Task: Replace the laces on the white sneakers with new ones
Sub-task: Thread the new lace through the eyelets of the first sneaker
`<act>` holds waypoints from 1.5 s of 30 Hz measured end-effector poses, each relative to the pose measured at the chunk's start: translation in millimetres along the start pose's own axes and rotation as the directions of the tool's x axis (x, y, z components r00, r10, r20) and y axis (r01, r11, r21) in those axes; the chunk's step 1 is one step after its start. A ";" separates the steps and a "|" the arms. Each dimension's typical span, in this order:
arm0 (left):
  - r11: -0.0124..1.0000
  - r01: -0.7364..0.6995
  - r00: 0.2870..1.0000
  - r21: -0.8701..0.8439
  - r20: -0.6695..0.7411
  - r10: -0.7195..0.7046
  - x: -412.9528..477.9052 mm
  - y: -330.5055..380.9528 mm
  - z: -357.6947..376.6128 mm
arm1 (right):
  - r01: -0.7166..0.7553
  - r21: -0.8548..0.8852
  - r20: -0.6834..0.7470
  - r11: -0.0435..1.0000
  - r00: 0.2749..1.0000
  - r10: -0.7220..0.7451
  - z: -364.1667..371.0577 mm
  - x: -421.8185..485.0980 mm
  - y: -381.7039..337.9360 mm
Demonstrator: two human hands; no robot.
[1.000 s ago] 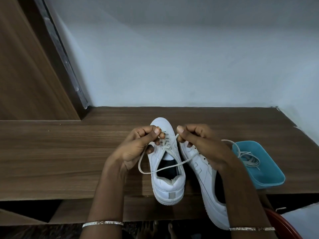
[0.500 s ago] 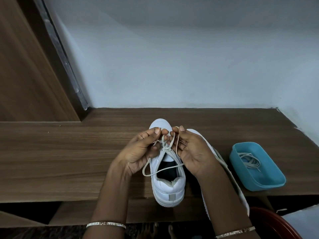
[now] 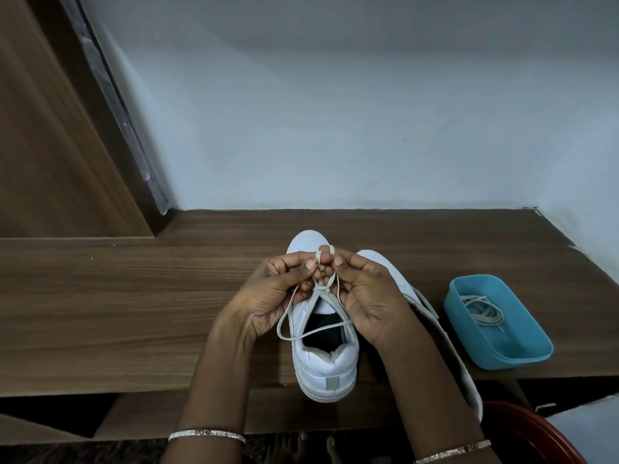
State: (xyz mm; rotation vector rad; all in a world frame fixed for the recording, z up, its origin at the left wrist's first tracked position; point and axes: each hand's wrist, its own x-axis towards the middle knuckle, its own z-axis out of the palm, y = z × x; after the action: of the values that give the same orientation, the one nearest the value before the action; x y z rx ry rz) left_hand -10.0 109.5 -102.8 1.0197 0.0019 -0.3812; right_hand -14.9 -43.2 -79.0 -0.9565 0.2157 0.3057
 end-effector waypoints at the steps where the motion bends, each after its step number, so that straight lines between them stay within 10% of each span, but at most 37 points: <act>1: 1.000 -0.004 1.000 0.014 -0.008 0.004 0.2 -0.1 0.8 | 0.011 -0.002 0.005 1.000 1.000 -0.011 0.2 -0.4 0.4; 10: 0.996 0.000 1.000 0.089 -0.027 0.002 -1.3 0.2 1.7 | 0.066 -0.039 -0.129 0.997 0.989 -0.070 1.3 -1.5 4.8; 26: 0.992 -0.020 0.995 0.127 -0.098 0.032 -0.7 4.2 3.3 | 0.108 -0.275 0.171 0.955 0.983 -0.062 -14.4 2.2 -3.3; 45: 0.784 -0.237 0.951 0.573 -0.029 0.309 -3.5 5.8 5.4 | 0.198 -0.390 -0.080 0.900 0.966 -0.247 -7.8 13.4 14.9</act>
State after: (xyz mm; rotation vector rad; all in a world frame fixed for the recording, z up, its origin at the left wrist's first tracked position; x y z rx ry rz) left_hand -12.3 108.8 -94.5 1.6114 -0.1582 -0.0397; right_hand -8.0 -39.5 -99.0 -1.3756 0.1637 0.0723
